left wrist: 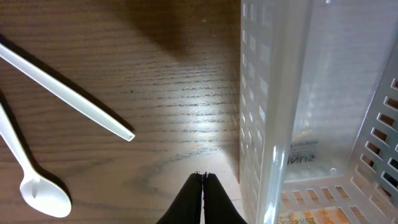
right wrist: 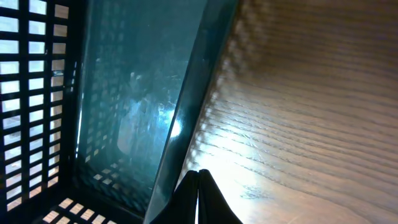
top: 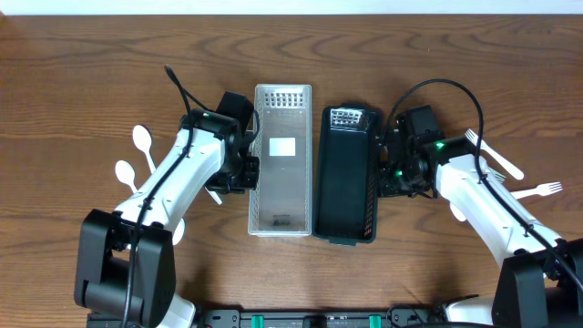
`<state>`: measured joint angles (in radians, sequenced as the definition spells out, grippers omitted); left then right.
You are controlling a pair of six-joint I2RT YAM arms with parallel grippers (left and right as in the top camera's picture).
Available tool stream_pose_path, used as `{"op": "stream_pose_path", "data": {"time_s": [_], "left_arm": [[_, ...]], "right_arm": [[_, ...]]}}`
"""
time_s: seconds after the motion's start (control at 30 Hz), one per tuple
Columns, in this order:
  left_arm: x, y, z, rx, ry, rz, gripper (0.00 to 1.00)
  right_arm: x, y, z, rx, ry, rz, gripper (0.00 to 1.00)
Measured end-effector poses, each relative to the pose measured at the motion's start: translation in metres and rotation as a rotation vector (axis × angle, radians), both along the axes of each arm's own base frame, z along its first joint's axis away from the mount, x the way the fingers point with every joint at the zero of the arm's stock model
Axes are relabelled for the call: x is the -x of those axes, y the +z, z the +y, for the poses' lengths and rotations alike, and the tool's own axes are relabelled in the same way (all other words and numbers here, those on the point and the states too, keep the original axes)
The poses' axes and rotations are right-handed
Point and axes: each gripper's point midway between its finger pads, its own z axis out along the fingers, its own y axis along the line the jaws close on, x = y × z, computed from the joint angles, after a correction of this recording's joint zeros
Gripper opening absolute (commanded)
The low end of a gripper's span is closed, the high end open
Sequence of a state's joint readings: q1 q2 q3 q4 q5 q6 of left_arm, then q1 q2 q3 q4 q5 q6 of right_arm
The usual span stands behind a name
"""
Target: Pack container
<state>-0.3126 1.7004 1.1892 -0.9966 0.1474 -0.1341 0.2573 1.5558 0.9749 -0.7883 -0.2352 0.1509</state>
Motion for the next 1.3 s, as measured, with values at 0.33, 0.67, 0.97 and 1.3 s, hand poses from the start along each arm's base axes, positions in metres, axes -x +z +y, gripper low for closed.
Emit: {"op": "stream_pose_path", "data": {"time_s": [0.33,0.67,0.97,1.3], "left_arm": [[0.0,0.0,0.0,0.0,0.0,0.0,0.06],[-0.001,0.0,0.003,-0.015,0.0,-0.007,0.06],[-0.014,0.012,0.023,-0.109,0.004,-0.087,0.39],[-0.014,0.106,0.059,-0.064,0.144,-0.362,0.88]], "right_arm": [[-0.005,0.004,0.017,-0.042,0.043,-0.038,0.11],[-0.007,0.003,0.015,-0.009,0.045,-0.052,0.22],[-0.021,0.018,-0.035,0.181,-0.102,-0.069,0.92],[-0.032,0.115,-0.101,0.255,-0.239,-0.233,0.99]]}}
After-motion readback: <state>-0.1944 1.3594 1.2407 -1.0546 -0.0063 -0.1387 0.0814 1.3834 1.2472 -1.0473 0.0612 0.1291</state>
